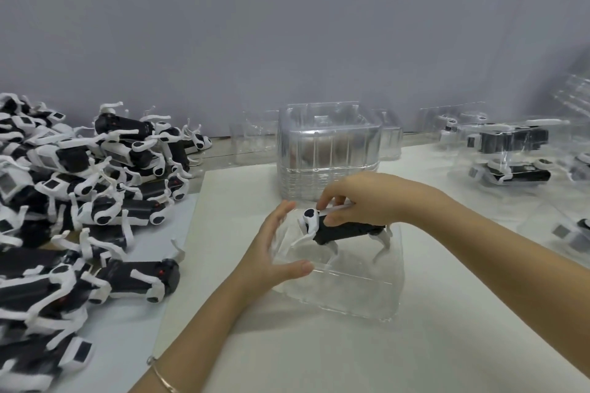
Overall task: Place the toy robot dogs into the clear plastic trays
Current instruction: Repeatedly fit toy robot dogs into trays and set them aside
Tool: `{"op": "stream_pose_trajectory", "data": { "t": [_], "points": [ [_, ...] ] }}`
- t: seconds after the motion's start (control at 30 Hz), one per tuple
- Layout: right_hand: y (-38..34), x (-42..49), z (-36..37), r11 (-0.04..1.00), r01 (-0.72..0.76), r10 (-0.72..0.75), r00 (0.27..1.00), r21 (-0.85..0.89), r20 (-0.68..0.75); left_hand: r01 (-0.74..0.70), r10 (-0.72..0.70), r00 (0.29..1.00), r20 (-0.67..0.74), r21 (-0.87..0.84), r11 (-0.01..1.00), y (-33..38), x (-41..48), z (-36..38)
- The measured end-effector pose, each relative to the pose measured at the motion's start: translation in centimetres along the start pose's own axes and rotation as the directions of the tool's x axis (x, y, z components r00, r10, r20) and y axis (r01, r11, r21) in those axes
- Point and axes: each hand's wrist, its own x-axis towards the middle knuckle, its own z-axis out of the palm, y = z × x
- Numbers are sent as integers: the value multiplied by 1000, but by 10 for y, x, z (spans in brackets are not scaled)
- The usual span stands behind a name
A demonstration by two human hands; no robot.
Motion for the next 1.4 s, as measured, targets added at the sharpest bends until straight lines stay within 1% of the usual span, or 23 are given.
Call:
{"op": "stream_pose_trajectory", "data": {
  "t": [0.2,0.4,0.47,0.53,0.6,0.67,0.73,0.77,0.8,0.83,0.87,0.9,0.93,0.97,1.0,1.03,1.07,1.1,1.13,1.17,1.2,1.3,1.4],
  "points": [
    [0,5,5,986,56,-55,998,155,-16,18,-18,1000,-12,-6,1000,1,-1,-1],
    [-6,15,12,984,110,-107,994,137,-35,16,-16,1000,-22,-13,1000,1,-1,-2],
    [-10,18,22,987,134,-130,990,92,-54,36,-38,998,-45,-48,998,0,-2,-6],
    [-8,16,34,981,189,-183,975,41,-128,50,-55,997,-50,-83,995,-2,-2,-10],
    [-4,12,44,957,287,-291,932,-52,-214,52,-58,997,-59,-92,994,-3,-3,-10],
    [-1,10,50,911,371,-410,867,-182,-284,46,-53,996,-71,-101,994,-2,-3,-7],
    [0,10,48,874,402,-478,814,-275,-330,33,-39,995,-92,-65,997,-2,-3,-4],
    [3,9,46,884,392,-464,811,-256,-358,22,-27,995,-101,-46,999,-1,-4,-3],
    [7,7,44,919,355,-395,821,-173,-411,7,-13,994,-106,-56,998,1,-4,-3],
    [12,1,42,956,291,-263,825,-22,-500,-4,-9,993,-119,-109,994,4,-5,-2],
    [17,-7,41,954,226,-64,795,196,-604,-2,-28,988,-149,-195,981,9,-4,-2],
    [21,-16,42,883,193,170,718,428,-675,12,-68,979,-195,-275,961,12,-2,-1],
    [25,-25,47,774,166,398,622,611,-674,36,-119,963,-241,-322,946,16,2,-1],
    [27,-33,53,672,100,572,560,734,-600,76,-170,950,-263,-333,940,17,5,-2],
    [31,-40,61,588,-17,674,563,809,-478,125,-214,948,-237,-342,931,20,8,-3],
    [32,-46,71,516,-140,714,616,845,-334,175,-250,953,-171,-363,915,22,9,-5],
    [32,-49,82,461,-218,697,689,860,-199,223,-280,955,-97,-387,895,24,8,-7],
    [27,-52,89,414,-239,634,768,878,-90,257,-298,953,-45,-396,882,27,8,-6],
    [20,-53,93,368,-208,546,837,906,-30,263,-300,954,-30,-400,878,30,9,-2],
    [13,-54,94,317,-138,469,883,938,-29,236,-282,957,-60,-401,885,31,10,2],
    [7,-53,93,267,-32,422,902,963,-87,190,-258,958,-128,-391,900,32,11,9],
    [-1,-49,86,234,229,396,865,945,-308,-35,-78,934,-350,-305,952,34,5,21],
    [-4,-48,90,270,352,351,831,896,-432,-171,89,873,-479,-130,977,34,-5,21]
  ]
}}
